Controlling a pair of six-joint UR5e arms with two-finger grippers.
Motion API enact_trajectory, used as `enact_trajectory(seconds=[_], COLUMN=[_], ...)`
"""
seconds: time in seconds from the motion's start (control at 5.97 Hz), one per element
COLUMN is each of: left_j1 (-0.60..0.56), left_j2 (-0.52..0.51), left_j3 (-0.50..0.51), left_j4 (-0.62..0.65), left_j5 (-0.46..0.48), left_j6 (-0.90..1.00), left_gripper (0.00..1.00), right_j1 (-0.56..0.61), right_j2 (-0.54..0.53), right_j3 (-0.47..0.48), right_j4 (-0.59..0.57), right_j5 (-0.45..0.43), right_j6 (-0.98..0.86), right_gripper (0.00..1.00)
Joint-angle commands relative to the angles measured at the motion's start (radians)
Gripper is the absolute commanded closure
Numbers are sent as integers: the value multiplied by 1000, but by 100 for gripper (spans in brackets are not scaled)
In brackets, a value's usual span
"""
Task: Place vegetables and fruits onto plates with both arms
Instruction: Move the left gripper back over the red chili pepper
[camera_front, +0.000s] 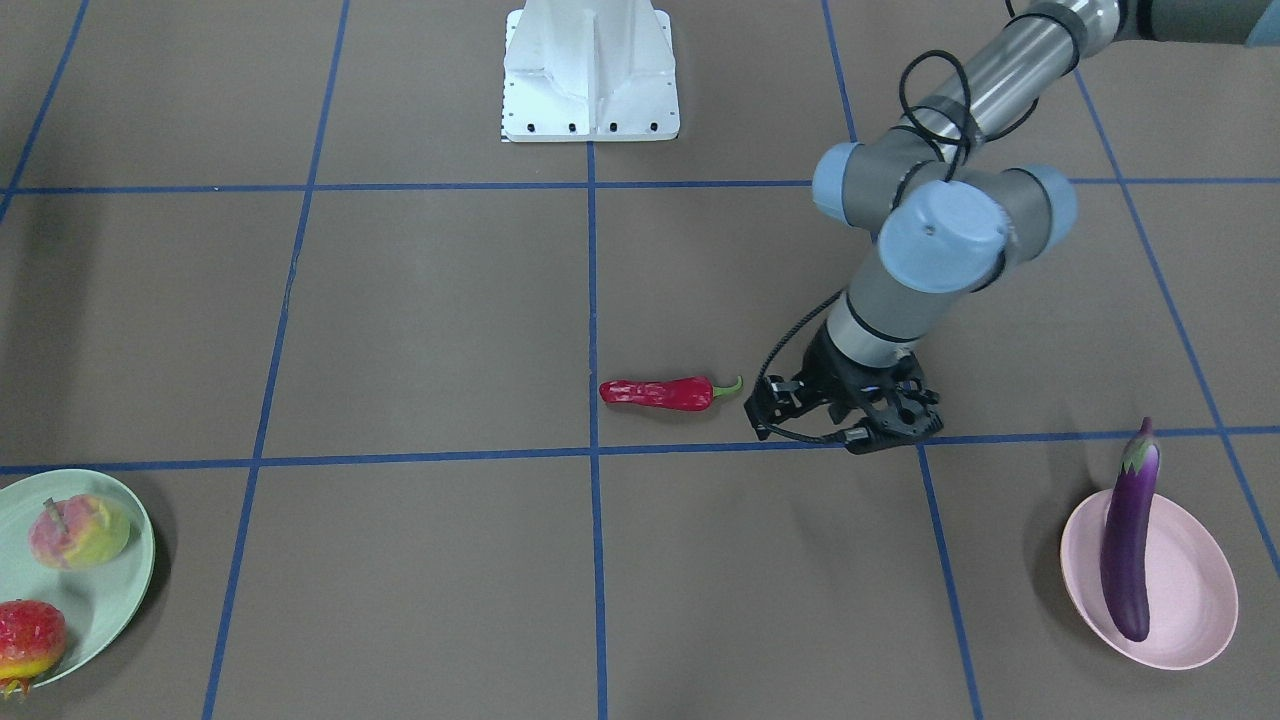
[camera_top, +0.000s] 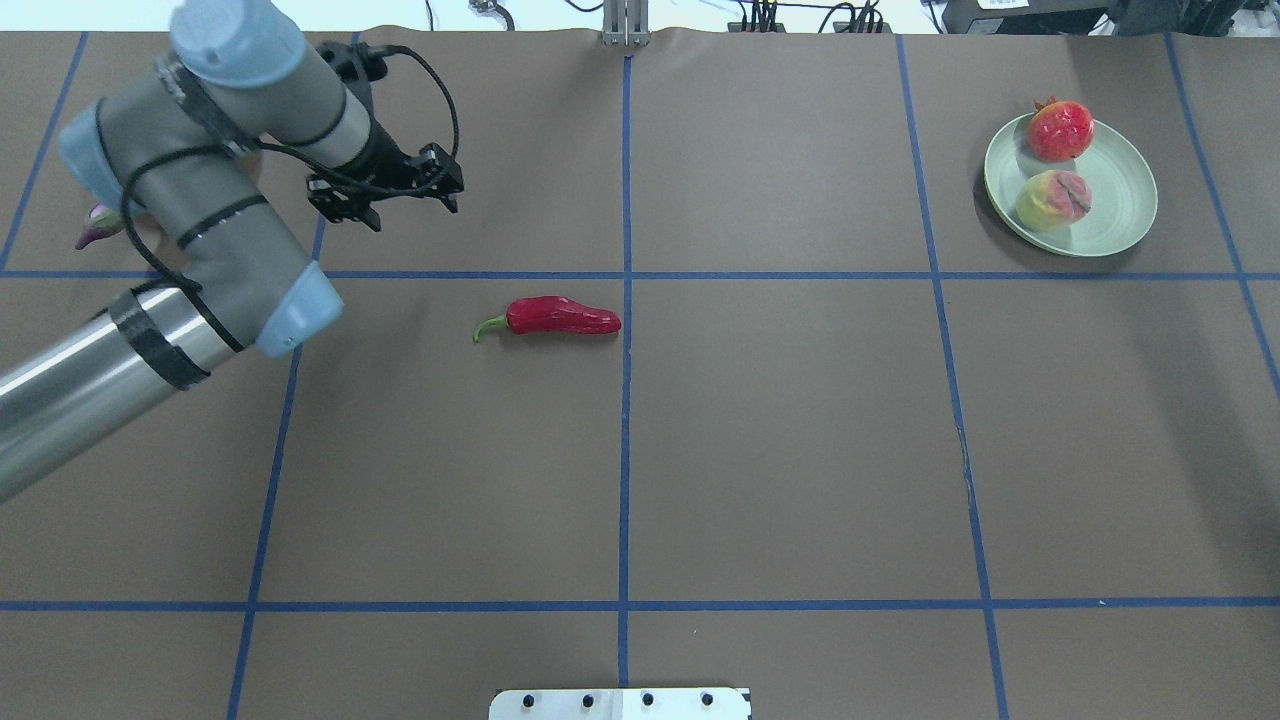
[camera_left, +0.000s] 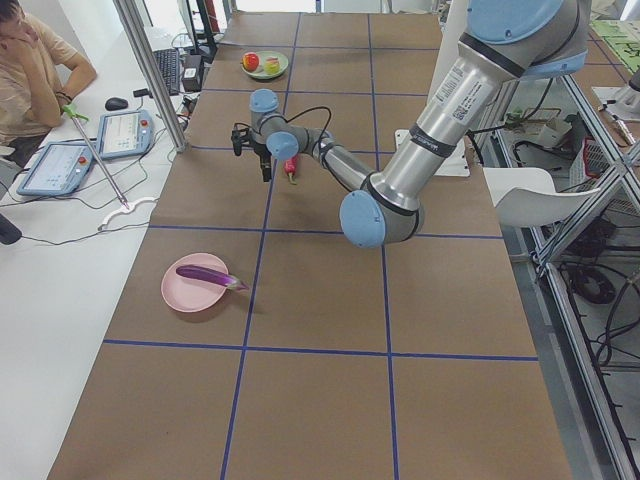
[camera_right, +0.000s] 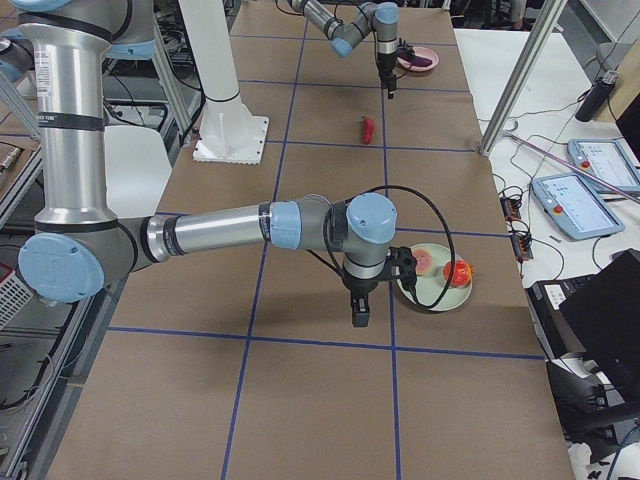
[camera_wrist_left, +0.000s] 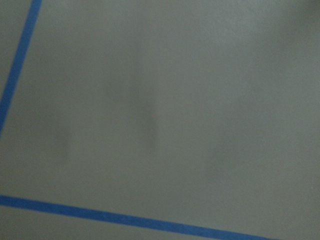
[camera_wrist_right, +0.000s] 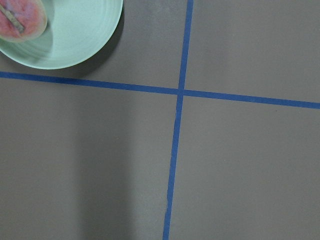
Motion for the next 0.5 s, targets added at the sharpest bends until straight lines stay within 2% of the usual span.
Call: enact_trajectory(seconds=[0.0, 0.17, 0.34], left_j1=[75, 131, 171], left_j2=[-99, -157, -210], left_j3=[-11, 2, 86], left_j4=[139, 244, 249], left_j5=[48, 111, 196], left_j6=[-382, -506, -579], left_gripper=[0, 0, 0], right_j1=[0, 0, 0], right_j2=[0, 0, 0], right_j3=[0, 1, 1], right_j4=[0, 0, 0], right_j5=[0, 0, 0], right_j6=[0, 0, -1], right_gripper=[0, 0, 0])
